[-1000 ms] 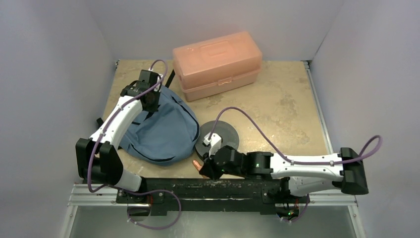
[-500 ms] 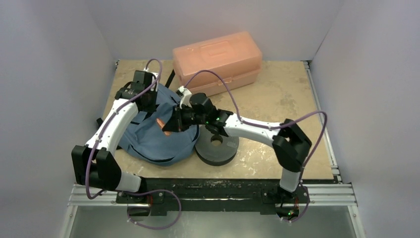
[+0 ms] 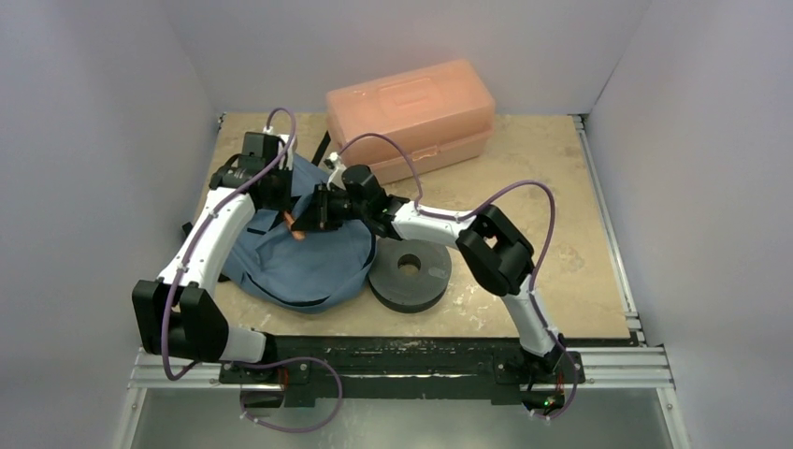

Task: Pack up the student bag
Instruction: Place the stationery in the student bag.

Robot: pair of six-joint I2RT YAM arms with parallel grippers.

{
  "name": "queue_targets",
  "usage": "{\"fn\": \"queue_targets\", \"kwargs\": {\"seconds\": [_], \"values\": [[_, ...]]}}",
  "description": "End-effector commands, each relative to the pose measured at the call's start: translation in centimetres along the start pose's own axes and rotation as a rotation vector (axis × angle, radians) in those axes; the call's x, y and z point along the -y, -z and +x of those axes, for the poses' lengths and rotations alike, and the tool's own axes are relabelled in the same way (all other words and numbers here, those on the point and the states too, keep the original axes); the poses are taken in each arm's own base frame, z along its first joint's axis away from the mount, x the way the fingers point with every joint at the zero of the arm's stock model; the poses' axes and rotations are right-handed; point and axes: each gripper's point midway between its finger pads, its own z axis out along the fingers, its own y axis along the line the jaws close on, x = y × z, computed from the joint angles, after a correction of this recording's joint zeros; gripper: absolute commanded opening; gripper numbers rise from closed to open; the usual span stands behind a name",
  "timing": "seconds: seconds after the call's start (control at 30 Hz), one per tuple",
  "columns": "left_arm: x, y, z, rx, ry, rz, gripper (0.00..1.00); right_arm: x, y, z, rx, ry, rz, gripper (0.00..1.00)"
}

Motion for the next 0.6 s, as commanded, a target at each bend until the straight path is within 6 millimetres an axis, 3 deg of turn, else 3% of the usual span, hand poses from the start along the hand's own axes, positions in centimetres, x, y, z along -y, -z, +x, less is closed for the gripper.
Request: {"fn": "queue_targets", "kwargs": {"seconds": [0.0,0.3,0.57], "values": [[0.5,2.1,-2.8,0.13,0.049,0.045,0.0,-0.8,0.6,-4.6,0.133,-0.049,-0.034,0.0],[0.4,2.4,-3.1,0.143,0.058,0.053,0.0,1.2,-0.3,-8.2,0.29,-0.161,0.02,0.0],[1.4,2.8,-3.2,0.146,0.027,0.112,0.0,0.4,-4.1,-10.2,0.392,-0.128,-0.027,0.0]]}}
